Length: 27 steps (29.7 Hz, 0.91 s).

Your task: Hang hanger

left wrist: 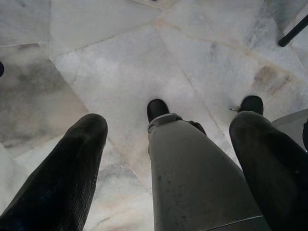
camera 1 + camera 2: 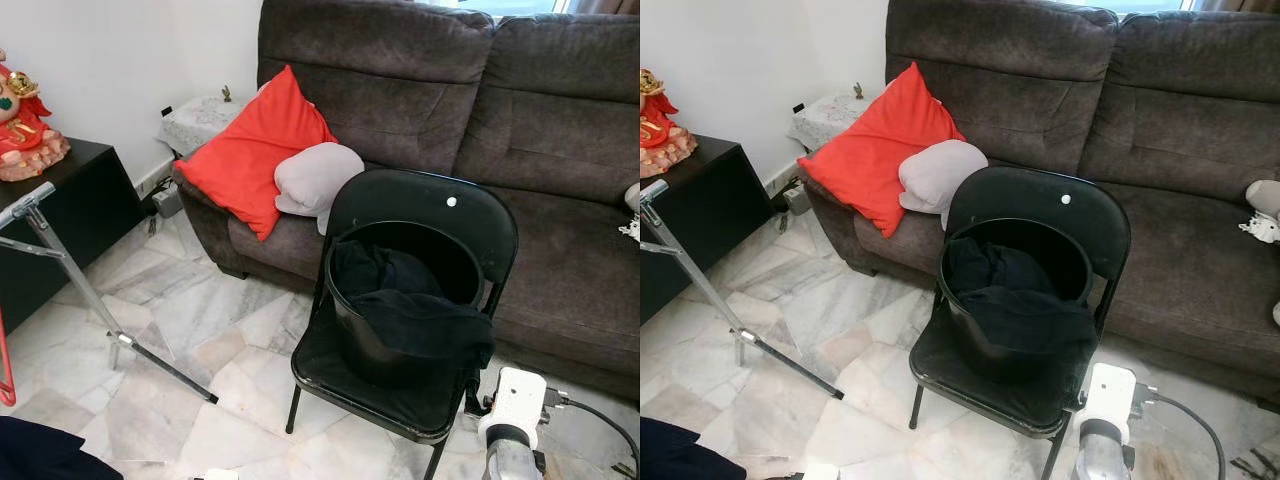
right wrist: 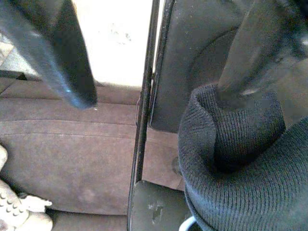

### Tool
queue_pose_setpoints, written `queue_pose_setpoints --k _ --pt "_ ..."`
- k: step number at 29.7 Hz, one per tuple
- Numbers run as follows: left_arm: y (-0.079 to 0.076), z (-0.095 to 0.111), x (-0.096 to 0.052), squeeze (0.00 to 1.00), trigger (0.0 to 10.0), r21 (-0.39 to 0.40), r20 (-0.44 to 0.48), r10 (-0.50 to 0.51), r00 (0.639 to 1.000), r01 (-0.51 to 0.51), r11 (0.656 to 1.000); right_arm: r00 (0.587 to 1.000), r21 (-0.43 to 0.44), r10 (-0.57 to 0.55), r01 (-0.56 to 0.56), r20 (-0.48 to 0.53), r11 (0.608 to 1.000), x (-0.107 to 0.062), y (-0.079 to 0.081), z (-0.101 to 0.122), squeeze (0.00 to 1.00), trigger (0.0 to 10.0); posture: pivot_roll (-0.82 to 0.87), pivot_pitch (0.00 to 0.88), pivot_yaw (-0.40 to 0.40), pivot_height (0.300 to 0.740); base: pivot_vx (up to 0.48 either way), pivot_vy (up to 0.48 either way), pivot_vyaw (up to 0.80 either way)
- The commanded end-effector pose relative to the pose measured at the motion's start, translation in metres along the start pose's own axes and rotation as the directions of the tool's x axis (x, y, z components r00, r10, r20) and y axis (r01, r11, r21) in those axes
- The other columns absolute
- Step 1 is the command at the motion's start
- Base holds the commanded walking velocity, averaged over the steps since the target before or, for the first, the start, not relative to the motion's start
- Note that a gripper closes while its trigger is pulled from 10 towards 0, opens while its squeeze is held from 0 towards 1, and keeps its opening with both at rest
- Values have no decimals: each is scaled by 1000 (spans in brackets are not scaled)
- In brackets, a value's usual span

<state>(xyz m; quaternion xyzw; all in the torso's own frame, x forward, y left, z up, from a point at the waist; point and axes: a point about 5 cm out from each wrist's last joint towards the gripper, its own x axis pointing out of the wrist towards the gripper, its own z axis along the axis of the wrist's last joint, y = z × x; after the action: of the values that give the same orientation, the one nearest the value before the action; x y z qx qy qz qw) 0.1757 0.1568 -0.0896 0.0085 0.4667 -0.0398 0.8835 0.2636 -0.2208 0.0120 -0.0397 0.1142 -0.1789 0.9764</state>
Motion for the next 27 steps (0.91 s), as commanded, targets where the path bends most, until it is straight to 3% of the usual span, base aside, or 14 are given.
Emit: queue_pose_setpoints --k 1,2,12,27 --pt "2 -7 -1 0 10000 22 -24 2 1000 -1 1000 1000 11 -8 8 -14 1000 2 -1 -1 35 10000 3 62 79 740 0 0 0" --pt "2 -7 -1 0 10000 22 -24 2 1000 -2 1000 1000 12 -9 10 -13 1000 3 -1 0 0 10000 3 62 79 740 0 0 0" --pt "3 -7 -1 0 10000 24 -25 4 1000 -4 1000 999 7 -37 37 -26 999 7 -9 -1 0 10000 9 67 83 740 0 0 0" --pt "3 -7 -1 0 10000 28 -23 3 1000 -2 1000 987 4 -98 98 131 995 1 -15 14 0 10000 3 69 84 740 0 0 0"
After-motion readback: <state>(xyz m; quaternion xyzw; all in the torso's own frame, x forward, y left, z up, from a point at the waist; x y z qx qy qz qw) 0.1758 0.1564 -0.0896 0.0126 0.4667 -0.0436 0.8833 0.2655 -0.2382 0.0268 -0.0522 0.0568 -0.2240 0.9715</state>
